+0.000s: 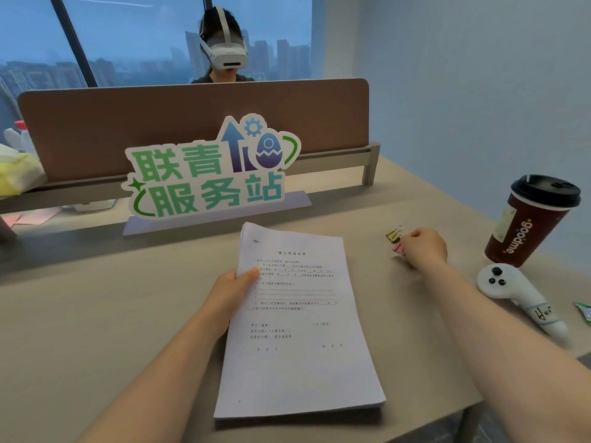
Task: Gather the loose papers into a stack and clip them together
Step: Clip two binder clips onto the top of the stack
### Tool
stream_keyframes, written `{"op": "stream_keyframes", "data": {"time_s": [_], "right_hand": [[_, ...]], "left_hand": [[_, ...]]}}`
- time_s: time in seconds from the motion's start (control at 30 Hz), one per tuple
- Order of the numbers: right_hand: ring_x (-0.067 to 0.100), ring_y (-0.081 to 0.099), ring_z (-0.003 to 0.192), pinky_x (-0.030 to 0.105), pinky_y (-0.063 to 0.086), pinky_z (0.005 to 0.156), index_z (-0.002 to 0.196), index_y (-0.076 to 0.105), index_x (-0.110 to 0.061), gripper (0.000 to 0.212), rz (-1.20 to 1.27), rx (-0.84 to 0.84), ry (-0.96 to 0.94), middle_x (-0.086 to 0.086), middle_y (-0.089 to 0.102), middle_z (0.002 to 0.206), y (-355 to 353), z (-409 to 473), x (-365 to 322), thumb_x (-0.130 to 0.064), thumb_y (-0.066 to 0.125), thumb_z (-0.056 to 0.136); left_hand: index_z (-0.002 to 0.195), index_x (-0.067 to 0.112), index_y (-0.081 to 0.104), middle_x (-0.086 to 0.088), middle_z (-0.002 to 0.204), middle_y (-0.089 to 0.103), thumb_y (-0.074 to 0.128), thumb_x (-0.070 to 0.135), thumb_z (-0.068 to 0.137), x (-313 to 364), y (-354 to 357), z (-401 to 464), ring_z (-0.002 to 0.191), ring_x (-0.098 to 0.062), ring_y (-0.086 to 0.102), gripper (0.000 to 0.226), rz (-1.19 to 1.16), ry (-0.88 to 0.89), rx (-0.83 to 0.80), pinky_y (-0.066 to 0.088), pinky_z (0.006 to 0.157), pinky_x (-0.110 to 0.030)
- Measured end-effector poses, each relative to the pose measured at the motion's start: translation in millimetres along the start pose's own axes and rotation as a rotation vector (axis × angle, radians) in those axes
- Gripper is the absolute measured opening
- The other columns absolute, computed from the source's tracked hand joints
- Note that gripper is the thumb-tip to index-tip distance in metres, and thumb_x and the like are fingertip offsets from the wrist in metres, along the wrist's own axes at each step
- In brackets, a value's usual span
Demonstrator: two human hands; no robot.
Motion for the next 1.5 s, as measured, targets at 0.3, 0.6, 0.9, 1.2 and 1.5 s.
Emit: {"op": "stream_keyframes", "data": {"time_s": [0.3, 0.6, 0.9, 1.2, 1.5], "right_hand": [[0.027, 0.06, 0.07, 0.047, 0.057, 0.083, 0.073, 0.059, -0.01, 0.015, 0.144, -0.263, -0.163, 0.011, 0.065, 0.075, 42, -26, -53, -0.008, 0.054, 0.087], [0.021, 0.07, 0.086, 0.036, 0.058, 0.088, 0.132, 0.058, -0.003, 0.049, 0.142, -0.514, -0.424, 0.002, 0.07, 0.092, 88, -88, -124, -0.009, 0.072, 0.085], [0.015, 0.064, 0.097, 0.024, 0.053, 0.081, 0.129, 0.065, -0.016, 0.044, 0.11, -0.557, -0.621, -0.006, 0.065, 0.114, 127, -129, -178, -0.018, 0.075, 0.086], [0.029, 0.069, 0.095, 0.04, 0.06, 0.086, 0.098, 0.074, -0.02, 0.023, 0.324, -0.597, -0.647, 0.006, 0.067, 0.118, 140, -120, -187, -0.003, 0.075, 0.083], [0.032, 0.065, 0.103, 0.043, 0.061, 0.082, 0.079, 0.073, -0.016, 0.024, 0.323, -0.726, -0.649, 0.005, 0.068, 0.115, 153, -125, -200, 0.008, 0.07, 0.082]], "left_hand": [[0.109, 0.025, 0.063, -0.006, 0.1, 0.076, 0.056, 0.016, 0.097, 3, 1, 0, 0.086, -0.027, 0.074, 0.017, -0.049, 0.069, 0.005, 0.06, 0.074, -0.041], [0.109, 0.032, 0.059, -0.005, 0.107, 0.073, 0.056, 0.012, 0.095, 5, 1, -3, 0.09, -0.029, 0.074, 0.025, -0.062, 0.114, 0.008, 0.061, 0.077, -0.047], [0.109, 0.027, 0.06, -0.011, 0.105, 0.073, 0.054, 0.006, 0.092, 6, 0, -3, 0.084, -0.03, 0.073, 0.027, -0.077, 0.136, -0.003, 0.061, 0.07, -0.043], [0.118, 0.026, 0.057, -0.007, 0.105, 0.073, 0.054, 0.005, 0.092, 7, 1, -4, 0.084, -0.028, 0.074, 0.034, -0.122, 0.155, -0.035, 0.06, 0.065, -0.037], [0.125, 0.026, 0.056, -0.006, 0.111, 0.074, 0.054, 0.002, 0.094, 5, 1, -4, 0.091, -0.03, 0.074, 0.04, -0.179, 0.199, -0.075, 0.059, 0.071, -0.041]]}}
Point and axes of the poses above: each hand's wrist, its own z-axis towards the middle knuckle, its own y-axis out of the palm, x = y × z, the point moved 9 cm from there along z, towards the middle knuckle
